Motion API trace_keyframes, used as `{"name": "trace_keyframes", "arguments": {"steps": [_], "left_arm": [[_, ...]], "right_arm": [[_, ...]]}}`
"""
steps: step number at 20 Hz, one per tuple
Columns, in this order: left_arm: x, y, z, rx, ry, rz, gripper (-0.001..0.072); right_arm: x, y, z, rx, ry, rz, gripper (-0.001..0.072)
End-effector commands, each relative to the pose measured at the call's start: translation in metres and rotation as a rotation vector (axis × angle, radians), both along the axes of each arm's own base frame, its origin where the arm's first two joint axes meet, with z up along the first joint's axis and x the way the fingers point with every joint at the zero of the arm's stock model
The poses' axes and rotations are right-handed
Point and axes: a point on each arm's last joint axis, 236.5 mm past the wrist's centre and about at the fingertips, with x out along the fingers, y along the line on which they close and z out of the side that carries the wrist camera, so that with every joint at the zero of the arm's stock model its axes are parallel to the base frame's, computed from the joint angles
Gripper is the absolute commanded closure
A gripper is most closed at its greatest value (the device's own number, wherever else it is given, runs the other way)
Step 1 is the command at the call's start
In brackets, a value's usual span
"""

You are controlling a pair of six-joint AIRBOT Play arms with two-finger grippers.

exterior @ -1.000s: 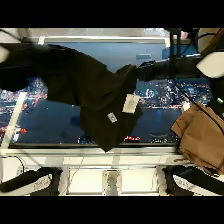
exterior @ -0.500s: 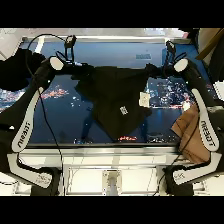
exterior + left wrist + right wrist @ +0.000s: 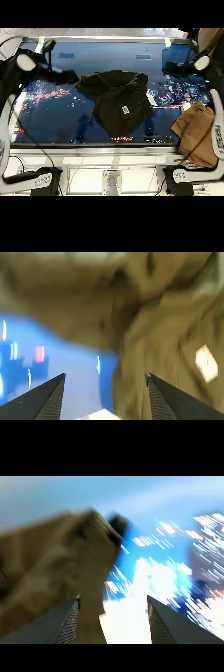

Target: Fold the clothes and pants, and hang the long-sleeved shirts on hangers.

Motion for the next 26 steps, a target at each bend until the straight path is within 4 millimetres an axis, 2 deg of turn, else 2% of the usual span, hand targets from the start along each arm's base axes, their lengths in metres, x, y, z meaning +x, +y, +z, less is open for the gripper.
{"name": "trace_keyframes", "arguments": {"steps": [1,2,3,4,5,7,10,13,15,17,21,23,26], "left_arm": [[-0.098,-0.016,-0.043,-0.177,0.175,0.054,0.0154],[-0.115,-0.034,-0.053,-0.319,0.204,0.126,0.0154],[-0.118,-0.041,-0.060,-0.473,0.200,0.263,0.0154],[-0.118,-0.037,-0.069,-0.587,0.197,0.397,0.0154],[-0.120,-0.028,-0.083,-0.630,0.166,0.485,0.0155],[-0.134,-0.022,-0.107,-0.644,0.189,0.543,0.0164],[-0.151,-0.046,-0.124,-0.594,0.244,0.462,0.0164],[-0.172,-0.070,-0.156,-0.523,0.346,0.401,0.0164],[-0.181,-0.084,-0.170,-0.497,0.404,0.374,0.0164],[-0.176,-0.092,-0.174,-0.481,0.410,0.366,0.0164],[-0.150,-0.097,-0.171,-0.457,0.355,0.375,0.0165],[-0.142,-0.096,-0.179,-0.438,0.353,0.395,0.0217],[-0.144,-0.094,-0.199,-0.411,0.401,0.420,0.0217]], "right_arm": [[-0.082,-0.018,0.003,-0.105,0.098,0.086,0.0262],[-0.105,-0.011,0.001,-0.099,0.093,0.092,0.0262],[-0.122,-0.001,-0.005,-0.064,0.085,0.091,0.0261],[-0.137,0.008,-0.007,-0.033,0.056,0.088,0.0261],[-0.147,0.015,-0.006,-0.005,0.029,0.079,0.0261],[-0.162,0.024,-0.002,0.022,-0.005,0.073,0.0261],[-0.161,0.030,0.009,0.050,-0.046,0.071,0.0261],[-0.161,0.035,0.011,0.078,-0.048,0.072,0.0261],[-0.161,0.036,0.011,0.085,-0.044,0.075,0.0261],[-0.162,0.037,0.010,0.088,-0.039,0.077,0.0261],[-0.163,0.037,0.010,0.088,-0.039,0.077,0.0261],[-0.163,0.037,0.010,0.088,-0.039,0.077,0.0261],[-0.163,0.037,0.010,0.088,-0.039,0.077,0.0261]]}}
